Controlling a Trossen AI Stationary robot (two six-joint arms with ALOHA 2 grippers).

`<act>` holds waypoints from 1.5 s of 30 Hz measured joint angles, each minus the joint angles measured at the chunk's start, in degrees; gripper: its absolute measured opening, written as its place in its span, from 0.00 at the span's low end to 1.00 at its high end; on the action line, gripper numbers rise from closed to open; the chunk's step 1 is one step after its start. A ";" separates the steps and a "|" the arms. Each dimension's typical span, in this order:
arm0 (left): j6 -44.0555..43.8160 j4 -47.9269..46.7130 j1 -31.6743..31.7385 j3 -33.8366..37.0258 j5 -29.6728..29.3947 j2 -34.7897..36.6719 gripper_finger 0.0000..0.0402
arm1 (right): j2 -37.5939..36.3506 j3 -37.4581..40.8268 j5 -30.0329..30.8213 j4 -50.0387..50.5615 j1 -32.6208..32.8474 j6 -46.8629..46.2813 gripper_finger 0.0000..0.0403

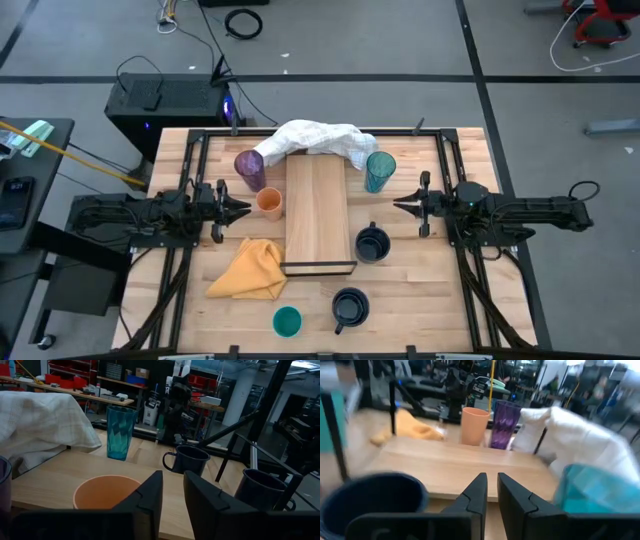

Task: Stack small to large cups/mugs on shelf
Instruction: Put the purple cup on the shelf

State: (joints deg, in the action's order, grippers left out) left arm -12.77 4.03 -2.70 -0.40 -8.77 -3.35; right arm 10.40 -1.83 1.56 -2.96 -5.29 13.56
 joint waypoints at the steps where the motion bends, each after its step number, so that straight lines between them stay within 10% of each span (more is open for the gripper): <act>1: 0.02 0.00 0.02 0.00 0.02 0.00 0.22 | -0.01 -0.01 0.12 0.00 -0.03 3.01 0.13; 30: 8.84 11.01 0.00 -0.61 0.00 0.03 0.20 | -0.01 -0.01 0.12 -0.07 -0.01 6.56 0.13; 45: 28.14 3.53 0.02 -27.08 -1.93 -9.82 0.26 | -0.01 -0.01 0.09 -0.97 0.03 3.13 0.13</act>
State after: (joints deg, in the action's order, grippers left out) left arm 15.37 7.56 -2.68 -27.48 -10.70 -13.17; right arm 10.39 -1.85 1.65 -3.93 -5.26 16.69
